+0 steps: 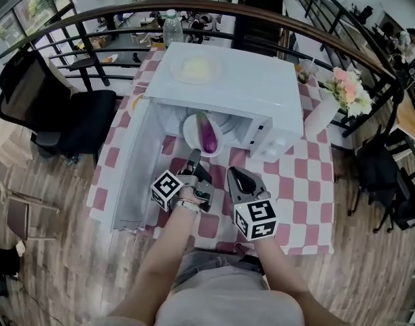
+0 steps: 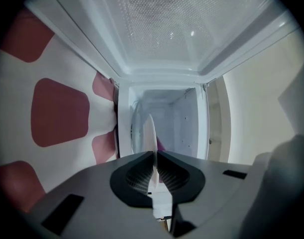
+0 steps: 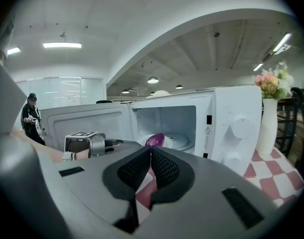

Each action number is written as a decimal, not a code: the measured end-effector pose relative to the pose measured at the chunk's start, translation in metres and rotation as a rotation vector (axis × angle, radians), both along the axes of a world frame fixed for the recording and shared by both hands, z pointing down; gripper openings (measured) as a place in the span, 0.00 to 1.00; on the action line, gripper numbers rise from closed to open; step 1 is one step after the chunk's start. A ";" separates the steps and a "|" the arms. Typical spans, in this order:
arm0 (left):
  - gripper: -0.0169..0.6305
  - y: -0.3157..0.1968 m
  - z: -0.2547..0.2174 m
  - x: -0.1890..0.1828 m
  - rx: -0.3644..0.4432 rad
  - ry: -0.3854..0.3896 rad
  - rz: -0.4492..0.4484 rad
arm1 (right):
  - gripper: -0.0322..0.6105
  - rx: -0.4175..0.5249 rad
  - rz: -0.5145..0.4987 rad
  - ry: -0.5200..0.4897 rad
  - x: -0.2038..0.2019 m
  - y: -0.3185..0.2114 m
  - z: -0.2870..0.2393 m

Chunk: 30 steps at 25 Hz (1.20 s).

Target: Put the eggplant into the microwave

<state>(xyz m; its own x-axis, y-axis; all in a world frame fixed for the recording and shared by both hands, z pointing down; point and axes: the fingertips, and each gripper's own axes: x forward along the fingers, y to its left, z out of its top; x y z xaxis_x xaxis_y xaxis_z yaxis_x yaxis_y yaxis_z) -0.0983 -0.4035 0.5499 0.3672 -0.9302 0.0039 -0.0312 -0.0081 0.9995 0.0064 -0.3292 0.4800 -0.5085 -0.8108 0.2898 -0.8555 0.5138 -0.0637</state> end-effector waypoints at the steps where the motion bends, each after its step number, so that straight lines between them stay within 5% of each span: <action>1: 0.06 -0.003 0.002 0.000 -0.003 0.002 0.000 | 0.09 -0.003 0.000 0.001 -0.001 -0.001 0.001; 14: 0.06 -0.033 0.026 -0.001 -0.054 0.005 -0.015 | 0.09 -0.044 0.002 0.030 -0.001 -0.009 0.017; 30: 0.06 -0.057 0.033 0.006 -0.170 -0.104 -0.031 | 0.09 -0.086 0.040 0.037 0.011 -0.010 0.027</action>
